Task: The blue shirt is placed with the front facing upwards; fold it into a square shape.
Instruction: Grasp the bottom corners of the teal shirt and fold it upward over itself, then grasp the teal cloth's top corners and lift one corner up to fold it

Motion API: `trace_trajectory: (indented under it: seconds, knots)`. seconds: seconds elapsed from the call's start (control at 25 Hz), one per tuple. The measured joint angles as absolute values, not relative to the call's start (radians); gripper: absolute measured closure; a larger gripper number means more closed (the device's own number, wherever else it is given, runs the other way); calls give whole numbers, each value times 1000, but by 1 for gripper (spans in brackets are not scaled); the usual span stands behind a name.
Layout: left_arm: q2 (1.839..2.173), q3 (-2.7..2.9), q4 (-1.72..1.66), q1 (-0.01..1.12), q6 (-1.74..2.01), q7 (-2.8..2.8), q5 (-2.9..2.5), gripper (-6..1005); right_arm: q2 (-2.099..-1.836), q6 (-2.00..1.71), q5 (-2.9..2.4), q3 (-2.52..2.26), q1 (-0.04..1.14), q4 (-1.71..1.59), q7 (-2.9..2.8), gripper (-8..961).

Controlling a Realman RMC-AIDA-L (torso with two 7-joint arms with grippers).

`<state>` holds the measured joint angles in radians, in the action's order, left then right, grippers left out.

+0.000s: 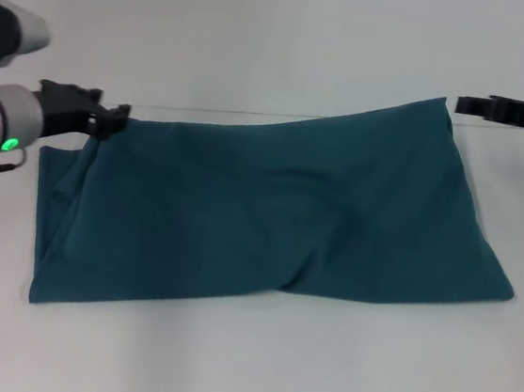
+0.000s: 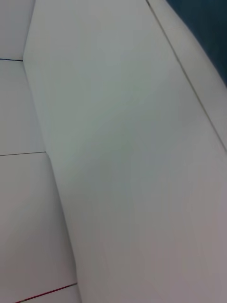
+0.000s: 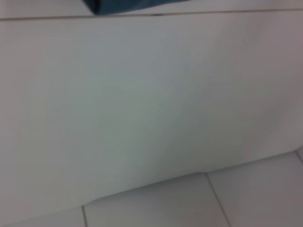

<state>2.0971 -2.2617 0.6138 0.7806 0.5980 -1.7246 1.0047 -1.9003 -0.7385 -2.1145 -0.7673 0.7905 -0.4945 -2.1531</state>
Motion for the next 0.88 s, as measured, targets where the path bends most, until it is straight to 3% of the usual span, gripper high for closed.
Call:
trace_trajectory:
  seconds: [0.08, 0.2, 0.32, 0.36, 0.4, 0.44, 0.48, 0.52, 0.56, 0.6, 0.68, 0.76, 0.88]
  knots:
    - [2097, -2262, 649, 755, 594, -1731, 1006, 758, -1889, -743, -2115, -768, 772, -501, -2154, 417]
    - [2108, -2268, 720, 700, 625, -1751, 1013, 646, -1868, -755, -2128, -769, 737, -508, -2156, 345]
    - [2135, -2267, 813, 636, 702, -1771, 1014, 509, -1871, -772, -2168, -769, 698, -552, -2148, 273]
    - [2155, -2265, 875, 596, 749, -1796, 1013, 429, -1899, -784, -2181, -771, 658, -623, -2126, 249]
    - [2155, -2265, 875, 596, 749, -1796, 1013, 348, -1899, -784, -2181, -771, 658, -623, -2126, 225]
    - [2161, -2261, 915, 570, 777, -1826, 1013, 268, -1918, -800, -2185, -771, 635, -665, -2109, 201]
    - [2165, -2255, 941, 548, 809, -1863, 1012, 251, -1966, -839, -2185, -768, 583, -772, -2081, 177]
    - [2164, -2251, 959, 532, 835, -1901, 1011, 234, -1966, -839, -2185, -768, 583, -772, -2081, 149]
    - [2163, -2246, 983, 512, 876, -1957, 1009, 218, -2014, -872, -2184, -765, 525, -896, -2068, 120]
    - [2161, -2245, 1004, 495, 914, -2012, 1006, 201, -2014, -872, -2184, -765, 525, -896, -2068, 92]
    - [2157, -2245, 1035, 467, 983, -2106, 995, 184, -2048, -889, -2184, -764, 482, -976, -2067, 35]
    - [2154, -2245, 1054, 453, 1013, -2192, 956, 183, -2065, -897, -2179, -761, 459, -1014, -2071, 7]
    - [2154, -2246, 1064, 462, 1019, -2302, 855, 182, -2066, -917, -2175, -752, 455, -1013, -2074, 6]
